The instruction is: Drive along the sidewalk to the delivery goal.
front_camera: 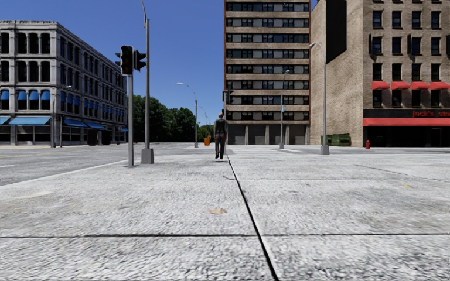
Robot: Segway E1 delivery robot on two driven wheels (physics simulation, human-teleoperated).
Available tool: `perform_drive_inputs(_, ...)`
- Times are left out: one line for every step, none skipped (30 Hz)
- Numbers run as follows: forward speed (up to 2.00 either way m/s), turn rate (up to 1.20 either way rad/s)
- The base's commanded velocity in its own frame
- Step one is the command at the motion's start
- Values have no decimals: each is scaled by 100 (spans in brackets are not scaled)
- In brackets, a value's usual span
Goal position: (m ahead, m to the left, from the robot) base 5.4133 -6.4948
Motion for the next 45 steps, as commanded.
perform_drive_inputs(176,-31)
perform_drive_inputs(176,-45)
perform_drive_inputs(176,-53)
perform_drive_inputs(176,-53)
perform_drive_inputs(176,-56)
perform_drive_inputs(176,-61)
perform_drive_inputs(176,-65)
perform_drive_inputs(176,-65)
perform_drive_inputs(176,-65)
perform_drive_inputs(176,-65)
perform_drive_inputs(176,-65)
perform_drive_inputs(176,-65)
perform_drive_inputs(176,-65)
perform_drive_inputs(176,-65)
perform_drive_inputs(176,-65)
perform_drive_inputs(176,-65)
perform_drive_inputs(175,-65)
perform_drive_inputs(175,-65)
perform_drive_inputs(175,-65)
perform_drive_inputs(175,-65)
perform_drive_inputs(175,-65)
perform_drive_inputs(175,-65)
perform_drive_inputs(175,-65)
perform_drive_inputs(175,-66)
perform_drive_inputs(175,-66)
perform_drive_inputs(175,-66)
perform_drive_inputs(175,-66)
perform_drive_inputs(175,-66)
perform_drive_inputs(175,-66)
perform_drive_inputs(175,-66)
perform_drive_inputs(175,-66)
perform_drive_inputs(175,-66)
perform_drive_inputs(175,-66)
perform_drive_inputs(175,-66)
perform_drive_inputs(175,-66)
perform_drive_inputs(175,-66)
perform_drive_inputs(175,-66)
perform_drive_inputs(175,-66)
perform_drive_inputs(175,-66)
perform_drive_inputs(175,-66)
perform_drive_inputs(175,-66)
perform_drive_inputs(175,-65)
perform_drive_inputs(175,-65)
perform_drive_inputs(175,-65)
perform_drive_inputs(175,-65)
